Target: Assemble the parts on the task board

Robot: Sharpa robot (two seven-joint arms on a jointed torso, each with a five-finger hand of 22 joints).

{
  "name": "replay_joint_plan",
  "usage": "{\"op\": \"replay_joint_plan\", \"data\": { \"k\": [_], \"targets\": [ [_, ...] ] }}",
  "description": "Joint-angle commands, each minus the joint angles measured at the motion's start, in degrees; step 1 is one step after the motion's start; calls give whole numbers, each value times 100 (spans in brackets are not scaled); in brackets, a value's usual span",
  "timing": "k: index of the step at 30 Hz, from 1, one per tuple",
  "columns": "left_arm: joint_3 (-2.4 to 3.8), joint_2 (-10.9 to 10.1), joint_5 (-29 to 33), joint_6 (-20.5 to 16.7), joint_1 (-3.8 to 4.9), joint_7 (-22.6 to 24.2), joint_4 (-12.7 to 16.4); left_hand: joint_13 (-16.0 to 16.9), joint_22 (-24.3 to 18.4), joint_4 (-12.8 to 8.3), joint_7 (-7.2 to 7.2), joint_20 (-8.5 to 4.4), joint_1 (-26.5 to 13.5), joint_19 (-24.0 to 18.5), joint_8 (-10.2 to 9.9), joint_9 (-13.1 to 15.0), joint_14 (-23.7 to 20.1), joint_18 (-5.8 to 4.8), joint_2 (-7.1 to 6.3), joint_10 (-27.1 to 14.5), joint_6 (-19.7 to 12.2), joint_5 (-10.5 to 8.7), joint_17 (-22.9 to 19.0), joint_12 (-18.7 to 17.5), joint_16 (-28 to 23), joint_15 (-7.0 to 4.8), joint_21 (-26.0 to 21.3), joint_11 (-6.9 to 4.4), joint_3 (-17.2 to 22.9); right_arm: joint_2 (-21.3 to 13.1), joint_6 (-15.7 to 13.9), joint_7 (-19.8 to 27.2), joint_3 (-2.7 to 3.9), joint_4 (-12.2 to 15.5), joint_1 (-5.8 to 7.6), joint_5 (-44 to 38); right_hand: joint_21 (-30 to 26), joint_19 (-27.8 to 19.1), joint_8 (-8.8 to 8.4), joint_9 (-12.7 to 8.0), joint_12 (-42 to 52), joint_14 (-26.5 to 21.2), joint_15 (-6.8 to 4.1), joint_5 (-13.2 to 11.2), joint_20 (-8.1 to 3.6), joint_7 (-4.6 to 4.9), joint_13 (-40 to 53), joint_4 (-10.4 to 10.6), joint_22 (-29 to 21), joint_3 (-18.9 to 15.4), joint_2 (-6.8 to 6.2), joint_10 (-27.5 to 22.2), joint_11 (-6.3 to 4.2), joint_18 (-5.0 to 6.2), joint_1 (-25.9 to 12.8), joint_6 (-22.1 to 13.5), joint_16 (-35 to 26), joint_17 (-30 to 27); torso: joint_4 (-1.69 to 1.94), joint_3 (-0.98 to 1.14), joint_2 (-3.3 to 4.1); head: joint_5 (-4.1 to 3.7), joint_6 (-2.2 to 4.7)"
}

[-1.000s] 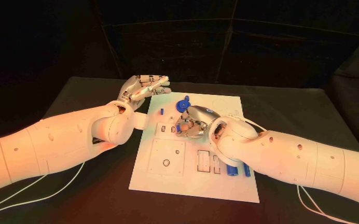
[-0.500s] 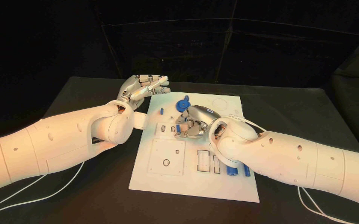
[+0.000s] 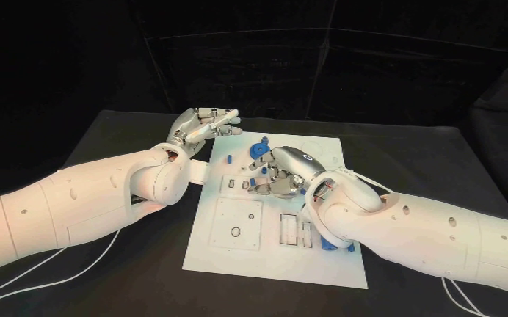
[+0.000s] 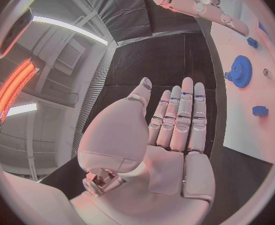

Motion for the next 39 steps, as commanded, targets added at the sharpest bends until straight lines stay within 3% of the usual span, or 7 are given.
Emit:
{"op": "replay_joint_plan", "data": {
  "k": [1,10,15,16,18,30,39],
  "targets": [
    [6,-1,-237,328,10,-167,19,30,49,-49,-58,-106,-5,257,11,14,318,51,84,224,124,20,117,81,140,-108,129,-80,7,-215,-362,665,18,214,122,266,4,4,44,13,34,358,33,31,33,-36,13,13,10,-57,33,2,-8,-39,94,47,-29,277,1,4,-14,-9,21],
    [8,-114,-1324,641,109,-1714,131,350,489,-56,-473,-775,29,1804,77,50,1964,22,128,1261,382,75,1367,496,1814,-731,1108,-572,320,-1046,51,1437,26,468,677,1824,-14,-18,65,11,72,351,16,215,17,-44,34,-100,-19,0,224,-5,-25,-33,365,66,-47,257,-6,51,-130,24,-36],
    [7,-181,-2257,1146,318,-3024,166,789,873,113,-581,-914,-283,2279,281,141,2101,5,-123,1447,533,36,5022,965,5336,-855,1775,-709,451,-1436,123,1521,25,469,900,2232,-9,-15,64,9,132,355,19,265,18,-40,82,-111,-8,4,254,26,-21,-36,382,60,-40,274,-34,92,-207,47,-93],
    [6,-189,-2690,1404,402,-3454,176,980,1129,335,-653,-962,-615,2498,395,203,2193,-10,-180,1611,643,49,6349,1235,6461,-903,2115,-747,289,-1531,128,1524,25,432,943,2319,-5,-13,67,10,149,355,20,280,18,-40,95,-112,0,3,261,35,-21,-37,384,65,-40,276,-34,101,-226,48,-101],
    [5,-170,-3307,1699,504,-4013,191,1359,2419,710,-711,-1057,-1057,2847,573,314,2225,-154,-206,1666,725,53,7192,1709,7171,-968,3253,-828,-12,-1647,111,1516,24,374,984,2407,-4,-12,72,11,148,355,20,294,18,-40,92,-111,2,2,268,35,-21,-38,382,71,-42,271,-25,117,-252,46,-119],
    [-75,218,-5015,2229,718,-5564,59,4543,5082,1252,-889,-1157,-1136,2874,1754,1264,2304,-447,68,1277,420,-1,8200,5018,7897,-1104,5452,-997,-995,-1816,51,1416,21,204,1041,2527,-12,-19,92,17,139,349,19,340,18,-45,74,-100,-15,-21,278,28,-23,-34,357,100,-55,245,-11,146,-287,22,-138],
    [-203,578,-5423,2450,788,-5812,-236,5312,5752,1276,-956,-1203,-1363,2949,2226,1706,2319,-528,288,1408,209,-1,8261,5730,7933,-1135,5923,-1046,-1450,-1719,76,1288,20,115,1044,2534,-20,-27,100,18,109,340,18,349,18,-47,43,-89,-32,-50,266,8,-25,-31,329,109,-75,205,-4,131,-280,20,-145]
  ]
}}
